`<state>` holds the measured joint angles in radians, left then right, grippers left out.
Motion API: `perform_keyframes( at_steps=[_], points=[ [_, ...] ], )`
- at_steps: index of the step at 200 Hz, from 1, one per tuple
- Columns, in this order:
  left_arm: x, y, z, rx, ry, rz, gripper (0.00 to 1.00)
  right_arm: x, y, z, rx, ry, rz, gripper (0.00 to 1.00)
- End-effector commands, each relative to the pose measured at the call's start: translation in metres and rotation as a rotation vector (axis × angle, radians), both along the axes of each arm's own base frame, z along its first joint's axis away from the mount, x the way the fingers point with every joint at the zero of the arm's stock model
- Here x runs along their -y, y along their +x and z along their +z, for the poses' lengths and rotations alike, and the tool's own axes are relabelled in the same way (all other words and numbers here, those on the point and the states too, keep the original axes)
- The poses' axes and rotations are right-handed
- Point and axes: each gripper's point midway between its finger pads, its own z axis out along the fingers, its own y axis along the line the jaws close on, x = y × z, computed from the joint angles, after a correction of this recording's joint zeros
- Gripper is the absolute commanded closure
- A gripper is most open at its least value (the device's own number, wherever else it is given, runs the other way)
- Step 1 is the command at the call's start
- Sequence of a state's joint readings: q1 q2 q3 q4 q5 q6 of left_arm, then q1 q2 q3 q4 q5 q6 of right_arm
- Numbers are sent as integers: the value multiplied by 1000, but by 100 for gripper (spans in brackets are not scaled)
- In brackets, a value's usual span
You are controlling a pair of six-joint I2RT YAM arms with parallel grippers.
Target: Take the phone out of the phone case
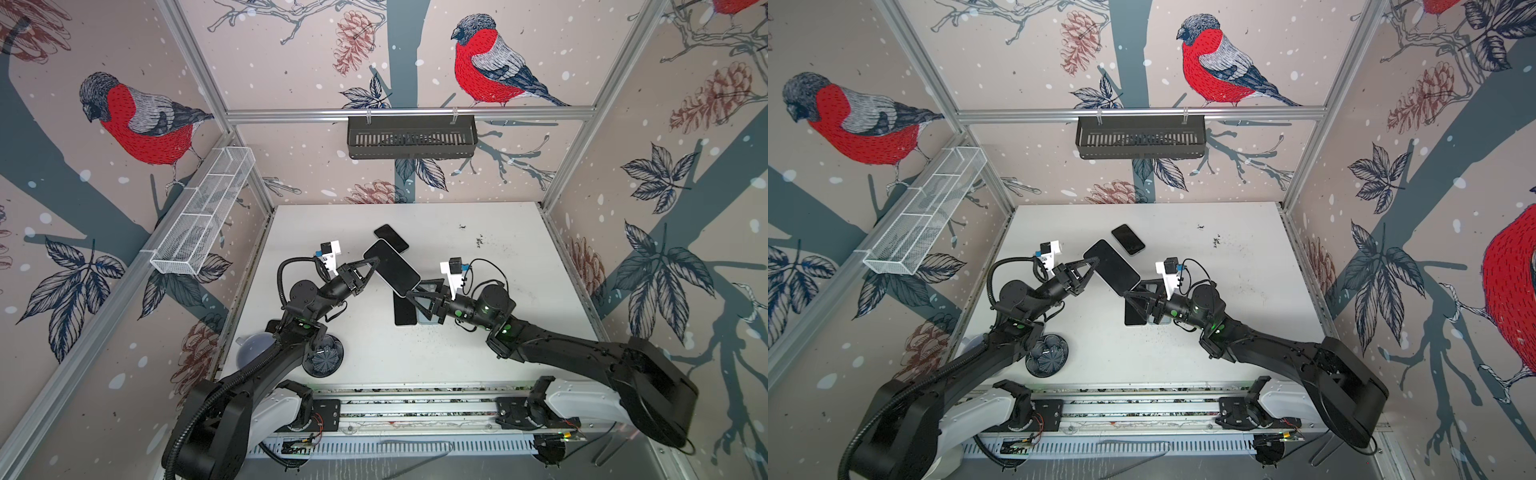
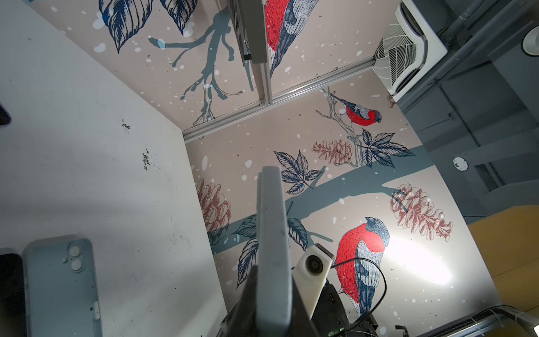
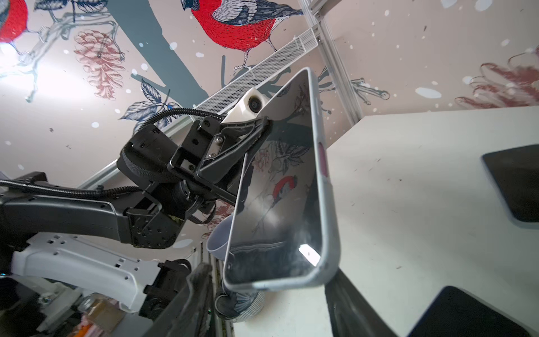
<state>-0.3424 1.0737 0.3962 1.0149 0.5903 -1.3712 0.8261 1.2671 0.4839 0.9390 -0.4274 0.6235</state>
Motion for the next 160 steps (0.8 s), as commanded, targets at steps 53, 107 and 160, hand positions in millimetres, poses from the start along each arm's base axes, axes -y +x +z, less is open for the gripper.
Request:
perform_keyframes(
  at_steps=[53,107,160],
  points=[
    [-6,-9,27,106,-66,15,100,-22,-9,12,-47,88,113,60],
    [-2,-7,21,76,-45,4,100,-22,-8,7,-38,77,119,93],
    [8,-4,13,-21,28,-21,100,-18,9,-34,170,-175,-60,99]
  ],
)
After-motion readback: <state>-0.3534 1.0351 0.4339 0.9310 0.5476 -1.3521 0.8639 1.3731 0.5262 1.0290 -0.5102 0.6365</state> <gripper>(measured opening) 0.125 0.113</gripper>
